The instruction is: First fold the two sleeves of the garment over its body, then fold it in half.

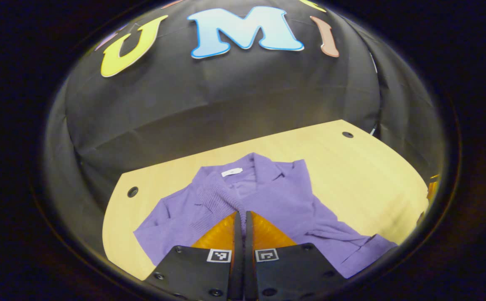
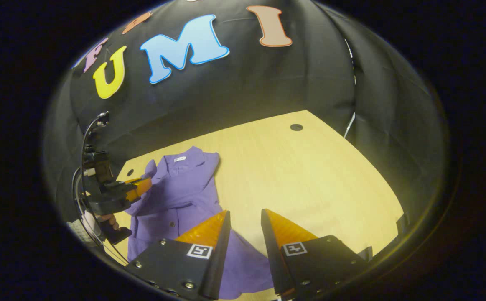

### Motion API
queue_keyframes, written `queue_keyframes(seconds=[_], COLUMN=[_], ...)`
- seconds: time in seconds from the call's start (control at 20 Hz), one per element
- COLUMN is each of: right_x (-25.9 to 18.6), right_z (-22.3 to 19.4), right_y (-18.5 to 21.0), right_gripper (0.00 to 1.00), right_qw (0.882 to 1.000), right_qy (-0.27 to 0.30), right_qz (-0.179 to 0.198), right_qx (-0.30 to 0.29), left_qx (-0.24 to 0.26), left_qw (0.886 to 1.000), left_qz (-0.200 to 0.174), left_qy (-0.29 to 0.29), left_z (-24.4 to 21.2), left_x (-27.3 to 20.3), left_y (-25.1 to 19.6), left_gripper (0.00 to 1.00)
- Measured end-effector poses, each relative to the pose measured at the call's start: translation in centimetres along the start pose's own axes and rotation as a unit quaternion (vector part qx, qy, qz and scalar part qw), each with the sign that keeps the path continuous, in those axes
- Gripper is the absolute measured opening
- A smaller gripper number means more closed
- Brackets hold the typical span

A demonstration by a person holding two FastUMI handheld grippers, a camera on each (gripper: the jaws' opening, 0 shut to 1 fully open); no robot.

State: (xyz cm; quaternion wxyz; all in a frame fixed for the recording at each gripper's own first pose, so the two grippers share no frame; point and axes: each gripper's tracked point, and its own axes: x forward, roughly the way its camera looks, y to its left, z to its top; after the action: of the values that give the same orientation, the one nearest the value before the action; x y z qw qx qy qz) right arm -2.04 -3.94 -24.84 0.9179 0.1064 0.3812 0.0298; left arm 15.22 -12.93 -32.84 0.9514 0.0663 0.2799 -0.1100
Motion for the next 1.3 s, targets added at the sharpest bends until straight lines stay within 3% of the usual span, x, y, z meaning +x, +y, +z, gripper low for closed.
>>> queue_keyframes(seconds=[0.35,0.55,0.75,0.85,1.0,1.15,1.2,1.25,1.3], right_x=[-1.4,-1.5,-1.1,-1.1,-0.8,-0.6,-0.4,-0.4,0.0], right_z=[-0.4,-1.1,-1.3,-1.3,-1.5,-1.9,-2.3,-2.7,-3.3], right_y=[-3.2,-4.5,-4.8,-4.8,-4.5,-3.8,-3.5,-3.2,-2.8], right_gripper=[0.47,0.47,0.47,0.47,0.47,0.47,0.47,0.47,0.47], right_qw=[1.000,1.000,1.000,1.000,1.000,1.000,0.999,0.999,0.999], right_qy=[0.002,0.010,0.016,0.017,0.020,0.027,0.031,0.036,0.043], right_qz=[-0.016,-0.017,-0.009,-0.004,0.004,0.013,0.017,0.020,0.025], right_qx=[0.009,0.012,0.010,0.008,0.004,-0.006,-0.009,-0.013,-0.018], left_qx=[0.023,0.011,-0.024,-0.035,-0.031,-0.041,-0.051,-0.062,-0.072], left_qw=[0.999,0.999,0.996,0.995,0.996,0.996,0.995,0.995,0.994], left_qz=[-0.045,-0.053,-0.089,-0.090,-0.082,-0.076,-0.075,-0.074,-0.071], left_qy=[-0.006,-0.006,0.010,0.015,0.015,0.025,0.030,0.033,0.035], left_z=[1.1,1.2,0.5,0.4,0.4,-0.1,-0.4,-0.7,-1.2], left_x=[1.5,1.9,2.1,1.9,1.5,0.4,-0.3,-0.9,-1.3], left_y=[-7.6,-9.9,-11.3,-11.3,-10.9,-10.1,-9.9,-9.4,-8.6], left_gripper=[0.06,0.07,0.09,0.27,0.70,0.78,0.76,0.82,0.77])
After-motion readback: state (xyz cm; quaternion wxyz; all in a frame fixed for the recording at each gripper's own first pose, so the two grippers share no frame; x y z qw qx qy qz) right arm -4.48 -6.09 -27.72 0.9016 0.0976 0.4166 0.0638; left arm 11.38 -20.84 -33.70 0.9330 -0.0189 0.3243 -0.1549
